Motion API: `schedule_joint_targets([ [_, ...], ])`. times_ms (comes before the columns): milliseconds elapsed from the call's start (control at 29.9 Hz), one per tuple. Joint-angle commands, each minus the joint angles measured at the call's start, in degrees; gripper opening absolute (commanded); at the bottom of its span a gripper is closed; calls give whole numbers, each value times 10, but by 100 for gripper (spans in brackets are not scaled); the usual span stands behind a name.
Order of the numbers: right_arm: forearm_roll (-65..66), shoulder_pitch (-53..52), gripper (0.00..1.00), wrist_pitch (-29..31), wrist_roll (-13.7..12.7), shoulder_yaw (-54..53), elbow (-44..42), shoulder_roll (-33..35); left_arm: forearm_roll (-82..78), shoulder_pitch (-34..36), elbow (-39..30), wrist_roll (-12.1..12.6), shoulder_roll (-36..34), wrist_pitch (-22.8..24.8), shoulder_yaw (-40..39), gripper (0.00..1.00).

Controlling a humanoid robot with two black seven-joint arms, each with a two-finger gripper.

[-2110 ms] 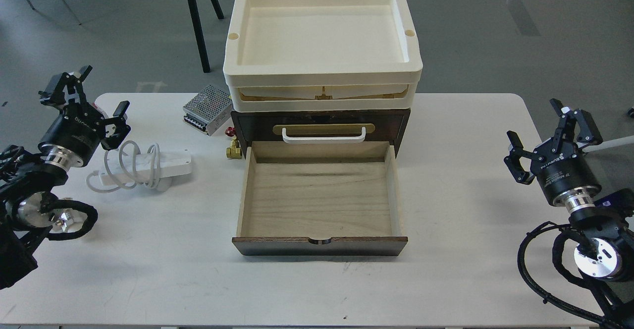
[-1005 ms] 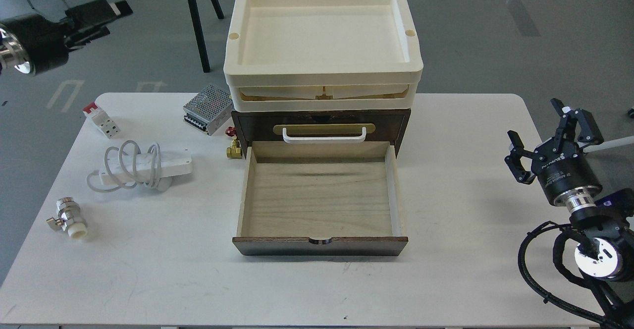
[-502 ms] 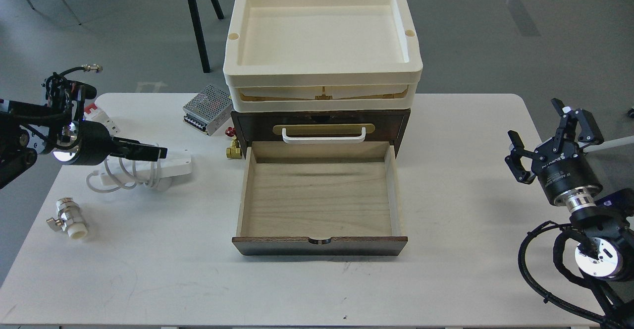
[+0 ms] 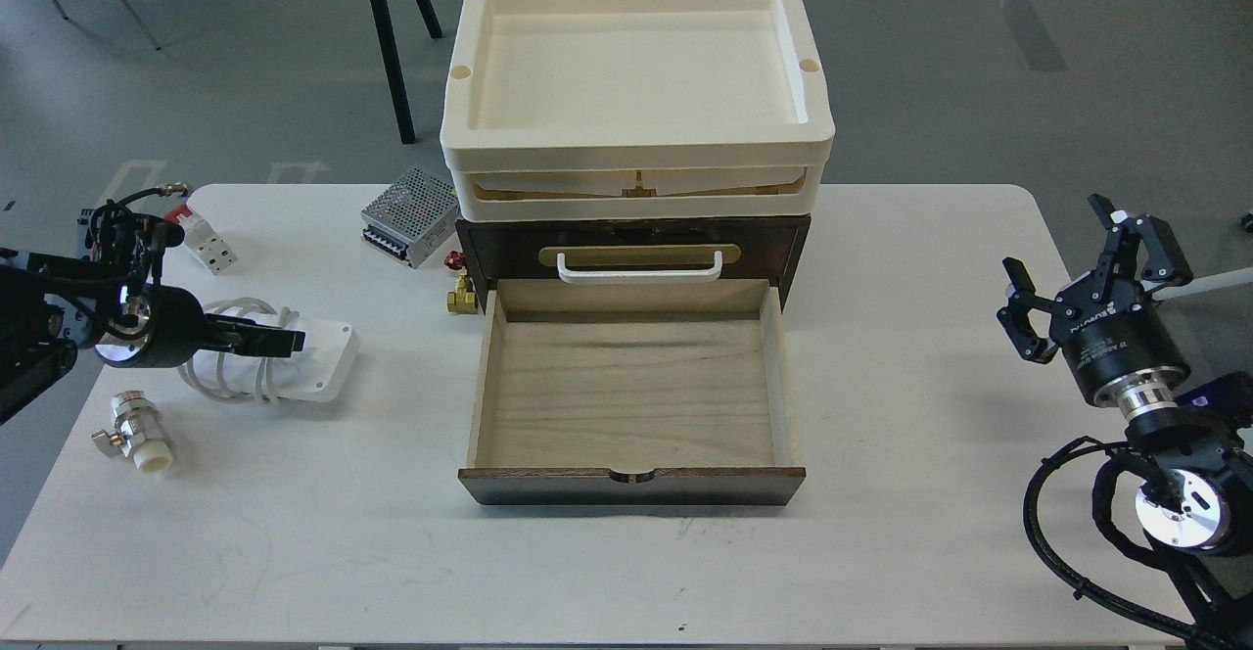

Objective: Put charging cable into cabinet
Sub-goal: 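Lower the left gripper onto the white cable's plug block and close it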

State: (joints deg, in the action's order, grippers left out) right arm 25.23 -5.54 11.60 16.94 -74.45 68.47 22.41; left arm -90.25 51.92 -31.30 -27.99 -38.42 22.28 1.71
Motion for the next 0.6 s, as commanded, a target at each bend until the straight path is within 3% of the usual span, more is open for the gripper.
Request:
schedule_joint_targets([
  [0, 0, 0, 99, 0, 0, 0, 0, 0, 3, -15, 24, 0, 19, -16, 4, 82],
  [100, 0, 0, 99, 0, 0, -1, 0, 0, -1, -28, 31, 0, 26, -36, 5, 64],
  [201, 0, 0, 99, 0, 0, -1, 0, 0, -8, -39, 38, 0, 27, -60, 7, 32],
  [301, 0, 0, 99, 0, 1, -1, 0, 0, -8, -42, 42, 0, 26, -79, 8, 12],
  [402, 0, 0, 99, 0, 0, -1, 0, 0, -6, -39, 41, 0, 26, -92, 7, 5],
  [569, 0, 0, 99, 0, 0, -1, 0, 0, -2, -36, 41, 0, 22, -123, 7, 1],
])
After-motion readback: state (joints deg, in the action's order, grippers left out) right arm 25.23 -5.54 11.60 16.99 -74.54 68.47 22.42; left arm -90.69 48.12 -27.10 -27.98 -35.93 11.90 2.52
